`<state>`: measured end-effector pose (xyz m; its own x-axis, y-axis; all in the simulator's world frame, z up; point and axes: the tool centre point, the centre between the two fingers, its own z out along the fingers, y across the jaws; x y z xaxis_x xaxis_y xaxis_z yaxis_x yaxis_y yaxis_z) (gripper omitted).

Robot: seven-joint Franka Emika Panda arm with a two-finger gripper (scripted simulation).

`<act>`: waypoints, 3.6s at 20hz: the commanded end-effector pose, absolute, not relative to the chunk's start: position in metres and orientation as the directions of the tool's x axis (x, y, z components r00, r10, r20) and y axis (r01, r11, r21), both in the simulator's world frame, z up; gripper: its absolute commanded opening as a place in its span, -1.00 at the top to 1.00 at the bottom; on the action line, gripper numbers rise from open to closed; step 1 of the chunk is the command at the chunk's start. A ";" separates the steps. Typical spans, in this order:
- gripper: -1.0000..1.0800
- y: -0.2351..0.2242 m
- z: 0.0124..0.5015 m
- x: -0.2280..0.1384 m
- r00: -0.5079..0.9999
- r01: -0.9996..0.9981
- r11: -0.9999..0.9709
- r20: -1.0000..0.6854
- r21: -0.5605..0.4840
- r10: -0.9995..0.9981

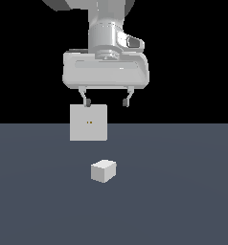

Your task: Plug the charger into the wall socket.

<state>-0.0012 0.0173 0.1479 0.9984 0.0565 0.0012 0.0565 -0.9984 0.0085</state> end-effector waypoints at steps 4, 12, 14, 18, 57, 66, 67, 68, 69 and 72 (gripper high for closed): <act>-0.92 0.017 0.147 -0.002 0.999 0.052 -0.999 0.004 0.009 0.052; -0.92 0.015 0.140 -0.011 0.999 -0.007 -1.000 0.035 0.015 -0.006; -0.92 0.015 0.137 -0.014 0.998 -0.032 -0.999 0.048 0.017 -0.031; -0.92 0.014 0.129 -0.023 0.993 -0.093 -0.995 0.081 0.021 -0.091; -0.92 0.019 0.063 -0.073 0.823 -0.502 -0.865 0.307 0.000 -0.478; -0.92 0.018 0.037 -0.074 0.822 -0.504 -0.864 0.307 -0.001 -0.480; -0.92 0.018 0.032 -0.074 0.822 -0.505 -0.863 0.307 -0.001 -0.481; -0.92 0.019 0.027 -0.074 0.822 -0.505 -0.863 0.307 -0.001 -0.481; -0.92 0.018 0.024 -0.074 0.821 -0.505 -0.863 0.307 -0.001 -0.481; -0.92 0.018 0.016 -0.074 0.821 -0.506 -0.863 0.307 -0.001 -0.481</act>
